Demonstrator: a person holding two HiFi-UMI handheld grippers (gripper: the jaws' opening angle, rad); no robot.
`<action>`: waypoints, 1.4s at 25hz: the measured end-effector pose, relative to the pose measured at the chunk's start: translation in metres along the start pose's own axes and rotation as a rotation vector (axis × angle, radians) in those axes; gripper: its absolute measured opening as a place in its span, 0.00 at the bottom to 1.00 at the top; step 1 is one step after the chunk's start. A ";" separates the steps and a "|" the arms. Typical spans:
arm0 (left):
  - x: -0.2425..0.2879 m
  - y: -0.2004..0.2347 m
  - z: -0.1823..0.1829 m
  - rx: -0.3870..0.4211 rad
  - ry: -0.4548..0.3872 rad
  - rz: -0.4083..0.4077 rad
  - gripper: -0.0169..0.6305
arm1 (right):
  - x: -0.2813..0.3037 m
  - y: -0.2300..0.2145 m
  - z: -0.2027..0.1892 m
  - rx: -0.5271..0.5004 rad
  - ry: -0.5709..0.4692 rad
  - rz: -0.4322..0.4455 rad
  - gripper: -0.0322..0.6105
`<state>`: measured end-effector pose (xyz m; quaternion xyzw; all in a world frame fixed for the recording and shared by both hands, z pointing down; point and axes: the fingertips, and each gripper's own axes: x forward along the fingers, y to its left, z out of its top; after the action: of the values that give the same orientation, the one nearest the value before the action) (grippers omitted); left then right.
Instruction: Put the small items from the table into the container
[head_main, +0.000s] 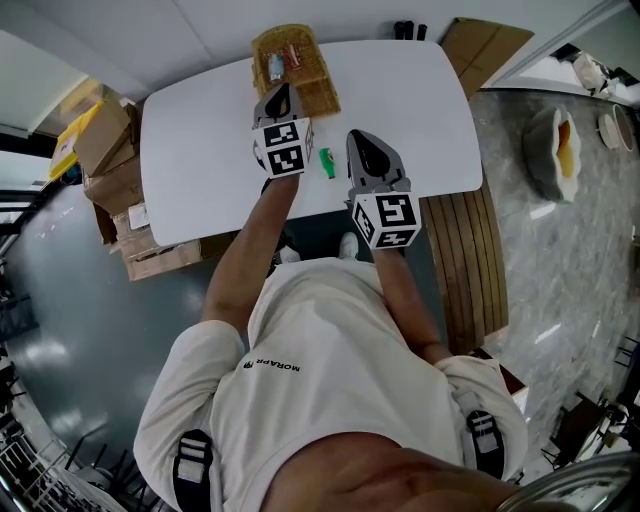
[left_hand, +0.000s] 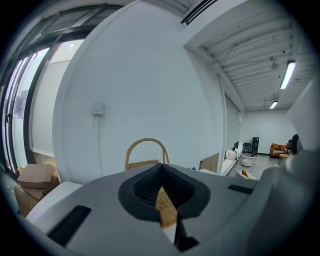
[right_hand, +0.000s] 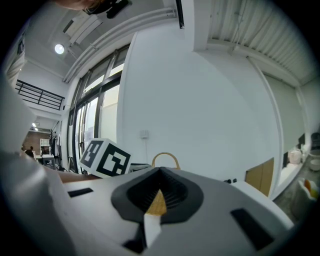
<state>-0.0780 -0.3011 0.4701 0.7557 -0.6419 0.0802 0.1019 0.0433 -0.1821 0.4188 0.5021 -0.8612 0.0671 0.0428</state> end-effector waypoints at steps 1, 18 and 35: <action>-0.004 0.000 0.001 -0.004 -0.006 0.001 0.03 | 0.000 0.001 0.000 0.000 -0.001 0.000 0.06; -0.059 -0.016 -0.001 -0.011 -0.050 -0.014 0.03 | -0.001 0.006 0.003 -0.004 -0.009 -0.004 0.06; -0.077 -0.041 -0.057 -0.060 0.036 -0.039 0.03 | -0.001 -0.003 -0.011 0.013 0.016 -0.015 0.06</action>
<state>-0.0498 -0.2070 0.5038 0.7632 -0.6272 0.0725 0.1373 0.0468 -0.1807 0.4297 0.5083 -0.8565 0.0764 0.0472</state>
